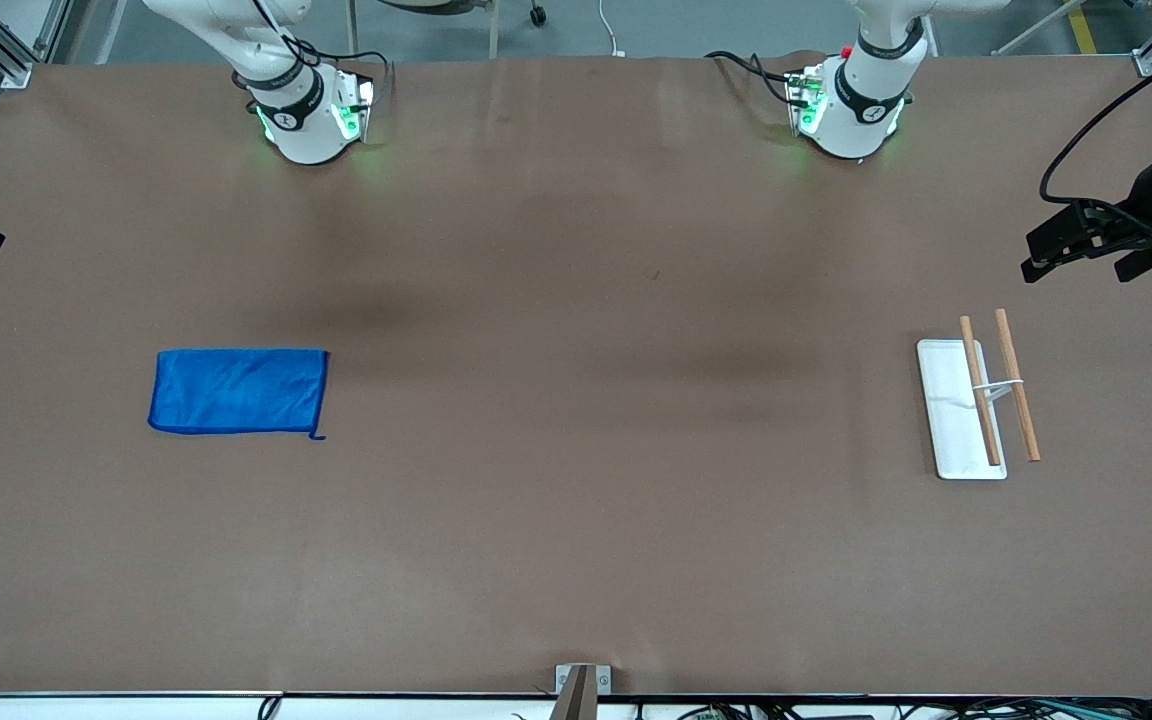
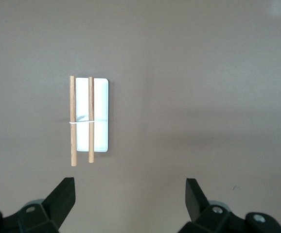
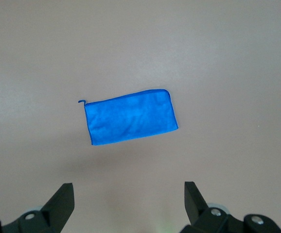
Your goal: Right arm passes towel to left arm to hang
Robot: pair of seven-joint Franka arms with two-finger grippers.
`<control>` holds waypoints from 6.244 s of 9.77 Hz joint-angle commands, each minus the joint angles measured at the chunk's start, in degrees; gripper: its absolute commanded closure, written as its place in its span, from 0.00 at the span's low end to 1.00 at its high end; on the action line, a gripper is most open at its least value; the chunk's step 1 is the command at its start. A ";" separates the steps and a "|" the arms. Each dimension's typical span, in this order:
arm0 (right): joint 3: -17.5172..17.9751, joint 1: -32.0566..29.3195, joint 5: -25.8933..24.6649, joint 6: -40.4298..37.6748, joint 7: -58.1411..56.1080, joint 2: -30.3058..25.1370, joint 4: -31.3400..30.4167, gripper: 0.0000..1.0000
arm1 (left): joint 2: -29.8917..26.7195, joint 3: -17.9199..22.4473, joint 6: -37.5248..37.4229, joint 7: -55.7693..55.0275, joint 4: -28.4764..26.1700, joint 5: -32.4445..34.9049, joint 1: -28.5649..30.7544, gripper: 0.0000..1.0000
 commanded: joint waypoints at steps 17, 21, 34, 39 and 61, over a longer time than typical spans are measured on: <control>0.70 -0.04 -0.33 51.95 -5.45 26.08 -30.20 0.00 | 1.20 -0.08 0.13 0.21 -0.54 1.20 -0.83 0.00; 0.79 -0.31 -0.33 58.82 -6.08 28.99 -33.97 0.00 | 1.64 -0.26 0.04 -0.06 -0.72 1.20 -1.00 0.00; 0.88 4.15 0.37 28.36 -3.81 20.75 -22.48 1.00 | 1.99 -0.35 0.04 -0.14 -0.55 1.11 -1.00 0.00; 2.37 13.03 10.24 18.13 -2.82 12.39 -18.34 1.00 | 2.35 -0.35 0.13 0.20 -0.37 0.94 -1.09 0.00; 29.00 23.59 108.13 39.66 -12.23 13.79 -16.67 1.00 | -10.22 7.91 -5.23 36.57 -51.05 -71.71 -4.08 0.00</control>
